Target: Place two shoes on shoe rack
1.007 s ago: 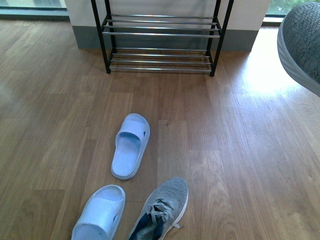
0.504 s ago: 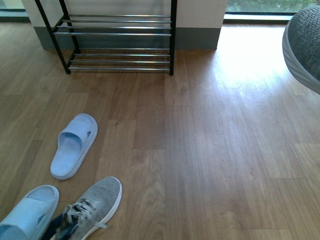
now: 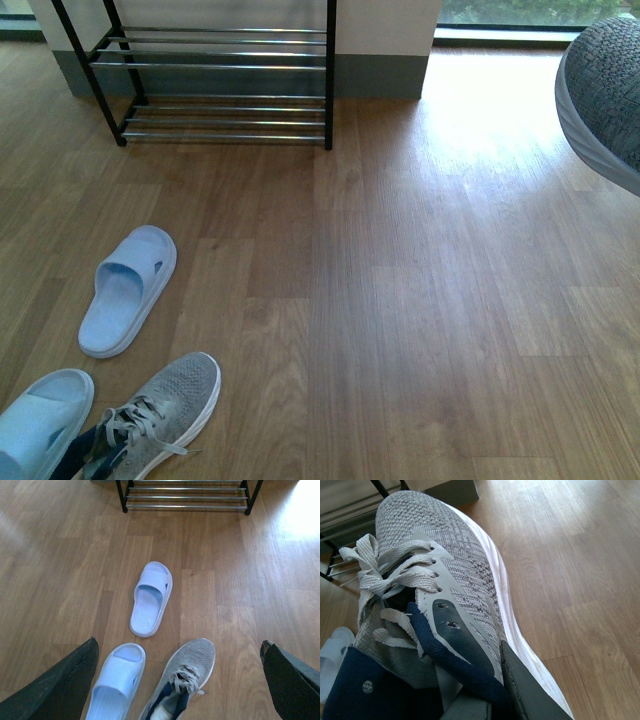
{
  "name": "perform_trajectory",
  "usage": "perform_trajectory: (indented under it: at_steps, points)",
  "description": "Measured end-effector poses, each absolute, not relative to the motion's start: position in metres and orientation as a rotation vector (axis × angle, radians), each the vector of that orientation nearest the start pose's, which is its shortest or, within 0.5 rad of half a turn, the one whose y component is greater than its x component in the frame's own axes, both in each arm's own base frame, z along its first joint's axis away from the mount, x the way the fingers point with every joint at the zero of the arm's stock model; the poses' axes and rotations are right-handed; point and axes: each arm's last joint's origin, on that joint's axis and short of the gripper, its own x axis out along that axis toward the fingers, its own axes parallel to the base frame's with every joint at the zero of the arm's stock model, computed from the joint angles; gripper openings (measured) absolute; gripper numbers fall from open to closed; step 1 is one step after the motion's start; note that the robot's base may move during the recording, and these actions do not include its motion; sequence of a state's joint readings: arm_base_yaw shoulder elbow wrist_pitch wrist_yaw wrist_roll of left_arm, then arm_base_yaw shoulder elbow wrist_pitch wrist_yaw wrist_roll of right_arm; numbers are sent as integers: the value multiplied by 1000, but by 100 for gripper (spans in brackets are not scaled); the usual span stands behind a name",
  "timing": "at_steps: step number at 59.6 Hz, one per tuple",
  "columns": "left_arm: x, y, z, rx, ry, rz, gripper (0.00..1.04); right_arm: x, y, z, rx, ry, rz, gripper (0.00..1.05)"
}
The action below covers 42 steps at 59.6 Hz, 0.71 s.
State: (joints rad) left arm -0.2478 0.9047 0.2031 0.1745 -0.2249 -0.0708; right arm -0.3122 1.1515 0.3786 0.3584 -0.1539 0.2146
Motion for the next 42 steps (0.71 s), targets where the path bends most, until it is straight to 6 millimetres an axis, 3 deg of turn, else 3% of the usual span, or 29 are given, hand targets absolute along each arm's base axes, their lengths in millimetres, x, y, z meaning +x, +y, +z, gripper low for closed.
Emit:
perform_trajectory:
  at_steps: [8,12,15,27,33,42]
  points:
    - [203,-66,133,131,573,-75,95,209,-63,178,306,386,-203,1]
    - [223,-84,97,221,705,-100,95,209,-63,178,306,386,-203,1]
    - [228,-92,76,271,783,-123,95,209,-63,178,306,386,-203,1]
    - [221,-104,-4,435,1046,-171,95,209,-63,178,306,386,-202,1]
    - [211,-102,-26,475,1128,-171,95,209,-63,178,306,386,-203,1]
    - [204,-100,-40,496,1175,-144,95,209,-63,178,306,386,-202,1]
